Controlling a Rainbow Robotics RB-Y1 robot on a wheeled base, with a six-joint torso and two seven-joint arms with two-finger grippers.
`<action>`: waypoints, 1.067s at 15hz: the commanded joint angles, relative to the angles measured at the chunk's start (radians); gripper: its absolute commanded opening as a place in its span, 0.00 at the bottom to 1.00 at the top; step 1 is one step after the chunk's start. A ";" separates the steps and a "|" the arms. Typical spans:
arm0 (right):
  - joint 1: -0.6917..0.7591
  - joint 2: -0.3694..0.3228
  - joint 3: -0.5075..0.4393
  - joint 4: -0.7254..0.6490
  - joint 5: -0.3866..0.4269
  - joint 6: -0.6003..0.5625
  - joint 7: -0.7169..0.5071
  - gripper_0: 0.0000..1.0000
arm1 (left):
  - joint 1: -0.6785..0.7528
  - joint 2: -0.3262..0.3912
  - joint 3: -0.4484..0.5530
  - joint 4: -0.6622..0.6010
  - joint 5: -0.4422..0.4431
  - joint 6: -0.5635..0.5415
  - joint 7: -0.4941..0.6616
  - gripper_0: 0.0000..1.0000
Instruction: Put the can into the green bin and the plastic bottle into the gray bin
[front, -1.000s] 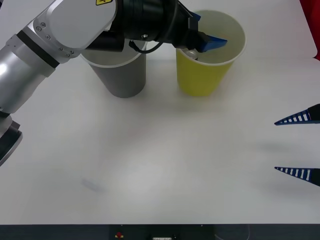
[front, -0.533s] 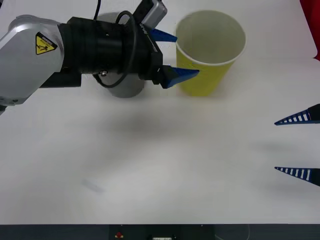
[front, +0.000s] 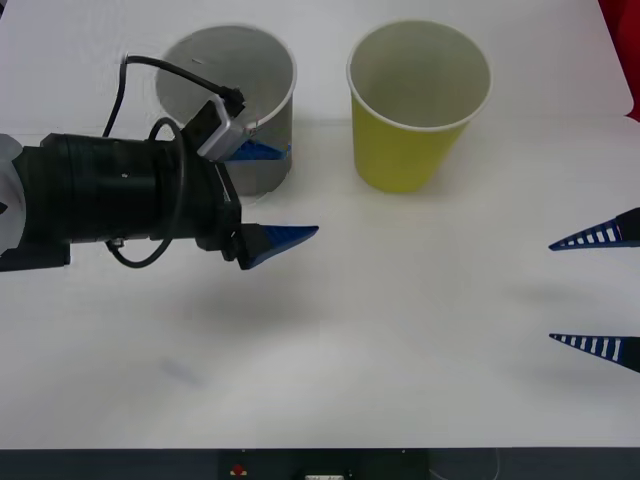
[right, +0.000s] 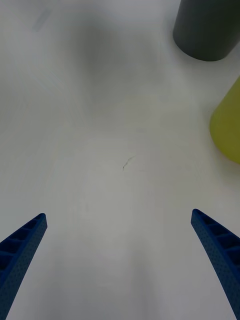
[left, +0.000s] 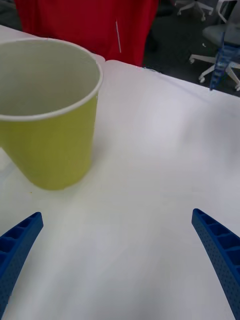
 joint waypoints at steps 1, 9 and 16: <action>0.000 0.000 0.000 0.000 0.000 0.000 0.000 1.00 | 0.120 0.016 0.123 -0.042 0.015 -0.118 -0.127 1.00; 0.000 0.000 0.000 0.000 0.000 0.000 0.000 1.00 | 0.441 0.008 0.432 -0.105 0.075 -0.331 -0.485 1.00; 0.000 0.000 0.000 0.000 0.000 0.000 0.000 1.00 | 0.558 0.017 0.600 -0.105 0.121 -0.485 -0.566 1.00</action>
